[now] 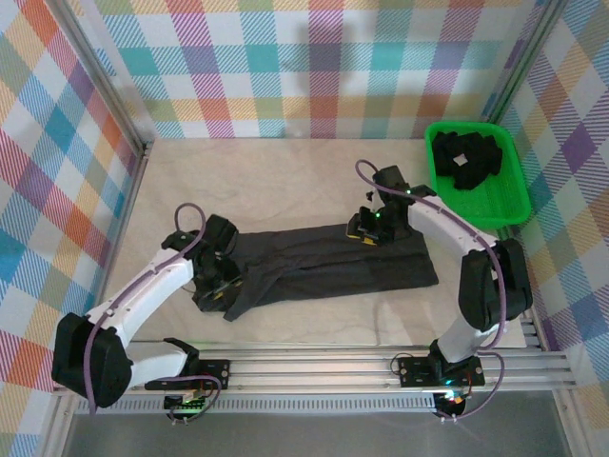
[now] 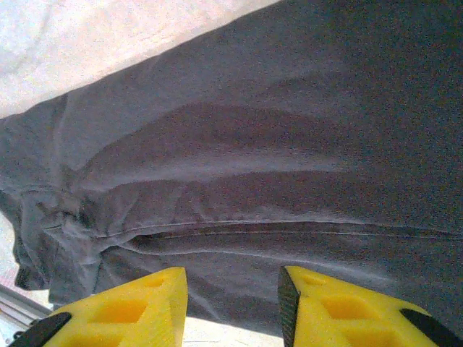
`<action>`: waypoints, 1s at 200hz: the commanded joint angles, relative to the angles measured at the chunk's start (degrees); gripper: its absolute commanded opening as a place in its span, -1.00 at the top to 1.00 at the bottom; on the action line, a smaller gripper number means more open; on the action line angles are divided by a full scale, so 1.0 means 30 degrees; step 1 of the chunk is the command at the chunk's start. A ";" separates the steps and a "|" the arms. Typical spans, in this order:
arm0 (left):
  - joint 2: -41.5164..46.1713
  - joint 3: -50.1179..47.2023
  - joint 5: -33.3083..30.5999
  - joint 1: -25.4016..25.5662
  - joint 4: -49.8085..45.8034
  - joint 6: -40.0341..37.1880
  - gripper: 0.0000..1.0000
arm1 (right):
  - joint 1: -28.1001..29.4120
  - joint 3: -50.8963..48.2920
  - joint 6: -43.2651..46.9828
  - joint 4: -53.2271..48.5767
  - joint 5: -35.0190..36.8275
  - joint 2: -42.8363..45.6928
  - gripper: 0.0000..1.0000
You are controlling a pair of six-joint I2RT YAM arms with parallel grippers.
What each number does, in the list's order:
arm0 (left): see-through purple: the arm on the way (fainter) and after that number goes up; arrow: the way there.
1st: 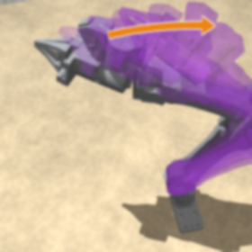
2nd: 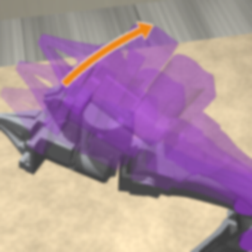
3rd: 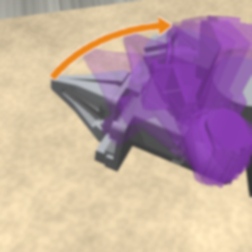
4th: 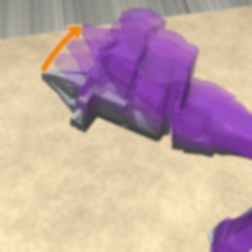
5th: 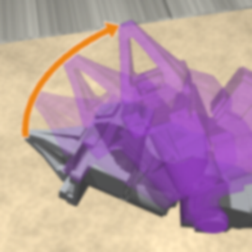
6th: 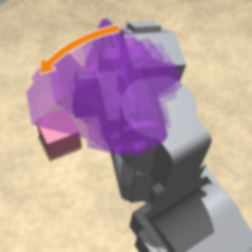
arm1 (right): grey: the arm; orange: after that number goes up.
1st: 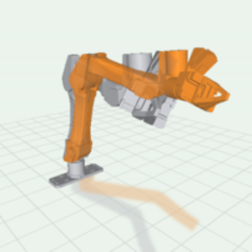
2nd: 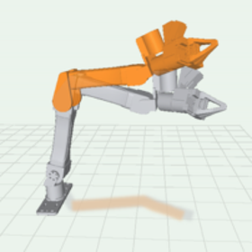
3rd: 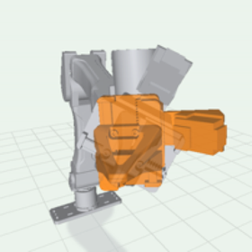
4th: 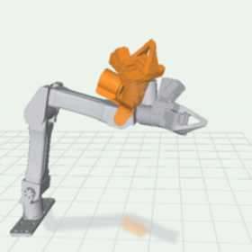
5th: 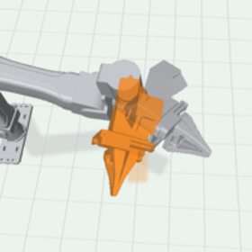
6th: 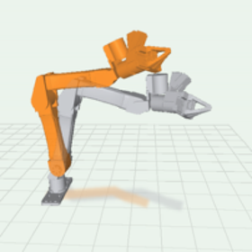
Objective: Fold and stack the t-shirts
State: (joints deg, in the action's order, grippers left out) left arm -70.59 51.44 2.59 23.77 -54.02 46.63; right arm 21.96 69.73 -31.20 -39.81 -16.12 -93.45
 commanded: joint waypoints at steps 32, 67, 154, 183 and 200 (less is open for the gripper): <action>-0.5922 0.2021 0.1175 -0.0970 0.4625 -0.4910 0.10 | 0.0211 -0.0226 0.0410 0.0960 -0.1966 0.1558 0.19; -0.8198 0.3096 0.0738 -0.1328 0.4815 -0.7078 0.09 | 0.0395 -0.0690 0.0489 0.1787 -0.3530 0.2783 0.16; -0.7259 0.1173 0.3032 -0.1190 0.6171 -0.6990 0.39 | 0.0387 -0.1659 -0.0381 0.2108 -0.3205 0.3206 0.15; -0.6977 0.1156 0.2456 -0.1192 0.5725 -0.6907 0.81 | 0.0391 -0.1317 -0.0466 0.2224 -0.3184 0.2821 0.16; -0.6372 0.1269 0.2223 -0.1101 0.5377 -0.6604 1.00 | 0.0387 -0.1221 -0.0498 0.2227 -0.3101 0.2740 0.16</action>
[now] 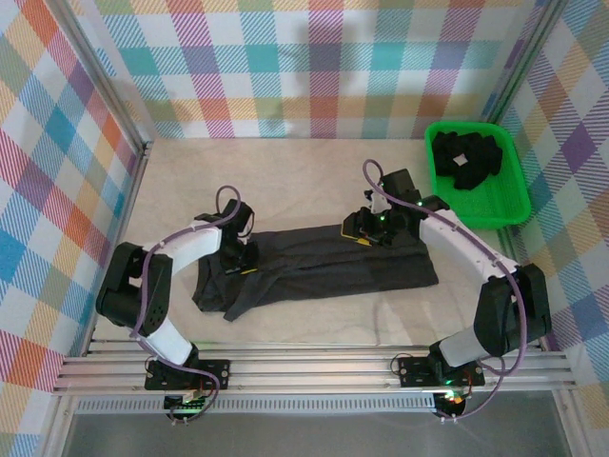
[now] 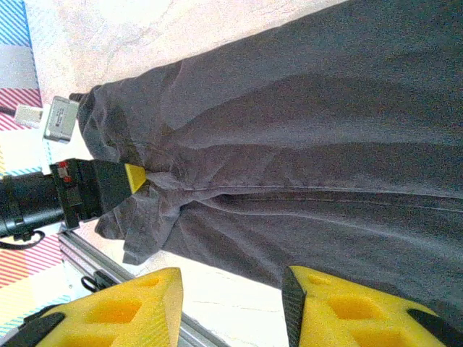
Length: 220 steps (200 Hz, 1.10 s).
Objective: Fold and stack the t-shirts
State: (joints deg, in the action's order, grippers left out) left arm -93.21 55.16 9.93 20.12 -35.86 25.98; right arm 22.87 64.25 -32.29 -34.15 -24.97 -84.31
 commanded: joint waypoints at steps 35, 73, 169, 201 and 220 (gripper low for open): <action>0.2845 0.0107 0.0893 0.0773 -0.1857 0.2399 1.00 | 0.0088 0.0456 -0.0104 0.0112 0.0091 -0.0146 0.17; 0.3867 -0.0911 0.3233 0.2446 -0.1890 0.5992 1.00 | 0.0080 -0.0055 -0.0181 0.0217 0.0223 0.0063 0.17; 0.1595 -0.1406 0.4259 0.6207 0.1711 1.0748 0.95 | 0.0081 -0.1137 -0.0306 0.0377 0.0231 0.0644 0.17; 0.0074 -0.0499 0.3950 0.6971 -0.0502 1.0271 0.36 | 0.0081 -0.1551 -0.0366 0.0397 0.0218 0.0858 0.17; 0.0157 -0.0267 0.3652 0.7083 -0.1250 0.9673 -0.05 | 0.0095 -0.1692 -0.0412 0.0500 0.0058 0.0832 0.17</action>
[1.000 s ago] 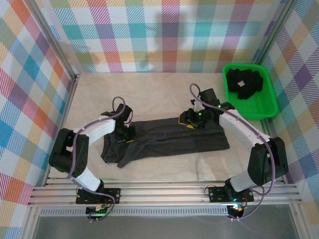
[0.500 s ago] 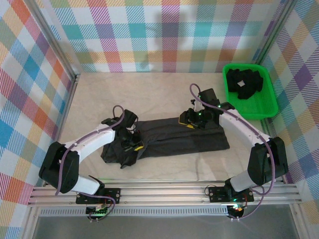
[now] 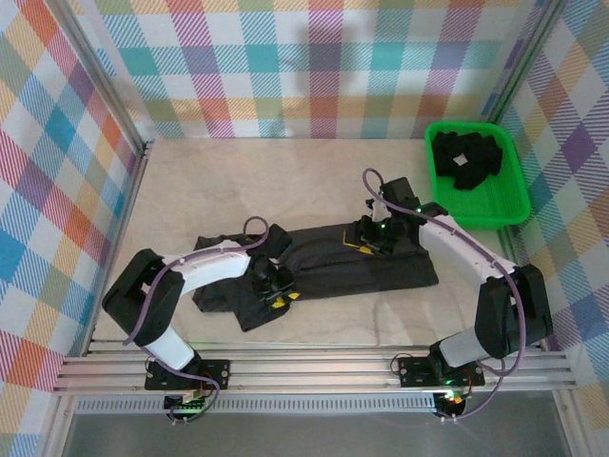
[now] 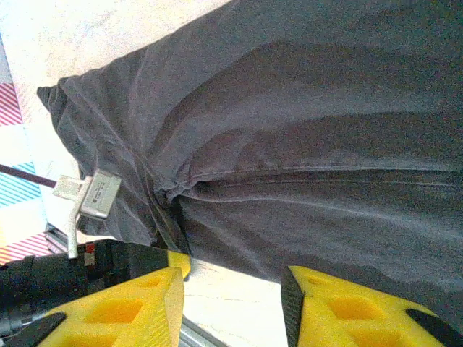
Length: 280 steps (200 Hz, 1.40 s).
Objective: Fold and stack the t-shirts
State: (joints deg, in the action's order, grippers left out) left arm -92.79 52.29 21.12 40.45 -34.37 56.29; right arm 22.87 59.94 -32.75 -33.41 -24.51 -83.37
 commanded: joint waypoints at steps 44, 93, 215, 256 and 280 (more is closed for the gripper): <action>0.1634 0.1849 -0.2691 0.0268 -0.3497 -0.1167 0.12 | 0.0081 -0.0122 -0.0274 0.0438 -0.0335 0.0180 0.18; 0.0266 0.2132 -0.2826 0.0342 -0.2468 -0.0728 0.41 | 0.0081 0.0363 -0.0155 0.0324 -0.0443 -0.0164 0.18; -0.3562 0.3793 -0.1547 0.1901 -0.2498 -0.1996 0.40 | 0.0081 -0.0125 -0.0332 0.0464 -0.0289 0.0197 0.18; 0.0528 0.3238 -0.3821 0.1902 -0.3076 -0.2486 -0.11 | 0.0082 -0.0001 -0.0301 0.0552 -0.0408 -0.0096 0.18; 0.3618 0.1855 -0.5137 0.1619 -0.3852 -0.1936 -0.11 | 0.0081 0.0029 -0.0150 0.0539 -0.0519 -0.0259 0.18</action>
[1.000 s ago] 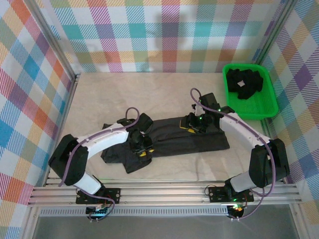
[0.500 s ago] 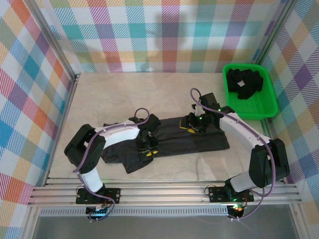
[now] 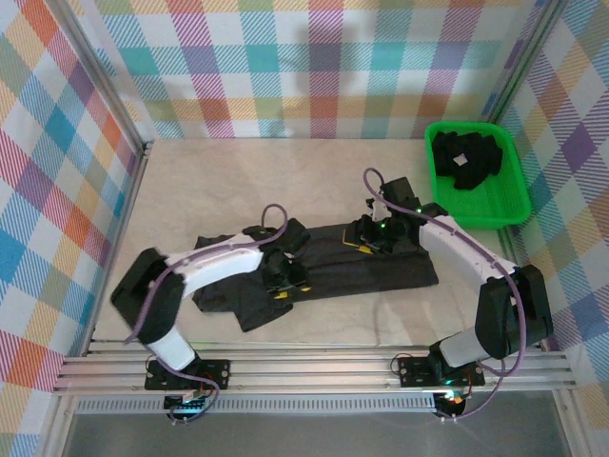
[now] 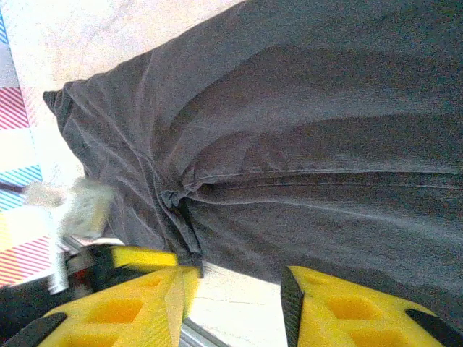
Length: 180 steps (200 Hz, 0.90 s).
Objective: Fold and stack the t-shirts
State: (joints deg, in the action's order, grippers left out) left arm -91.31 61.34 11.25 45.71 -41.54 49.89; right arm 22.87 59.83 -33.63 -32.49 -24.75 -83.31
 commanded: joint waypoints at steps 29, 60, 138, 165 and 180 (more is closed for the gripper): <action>0.6437 -0.3781 -0.3032 -0.2589 -0.3818 0.0958 0.08 | 0.0081 0.0146 0.0275 0.0361 -0.0706 -0.0500 0.18; 0.9604 -0.7397 -0.0777 -0.8310 -0.2008 0.0230 0.22 | 0.0109 0.0312 0.0310 0.0573 -0.1141 -0.0791 0.18; 0.7173 -0.8052 -0.1817 -1.1048 0.0290 -0.3149 0.36 | 0.0168 0.0358 0.0215 0.2162 -0.4220 -0.0771 0.16; 0.7151 -0.8725 -0.1595 -1.1047 0.0736 -0.3153 0.38 | 0.0169 0.0243 0.0199 0.2032 -0.4084 -0.0689 0.16; 0.6909 -0.8980 -0.1531 -1.1045 0.1069 -0.3153 0.44 | 0.0168 0.0211 0.0136 0.2099 -0.4019 -0.0697 0.16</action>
State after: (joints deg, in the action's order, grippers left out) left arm -69.76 36.07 6.50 13.34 -39.97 41.91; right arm 22.98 59.83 -33.61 -27.81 -35.00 -85.78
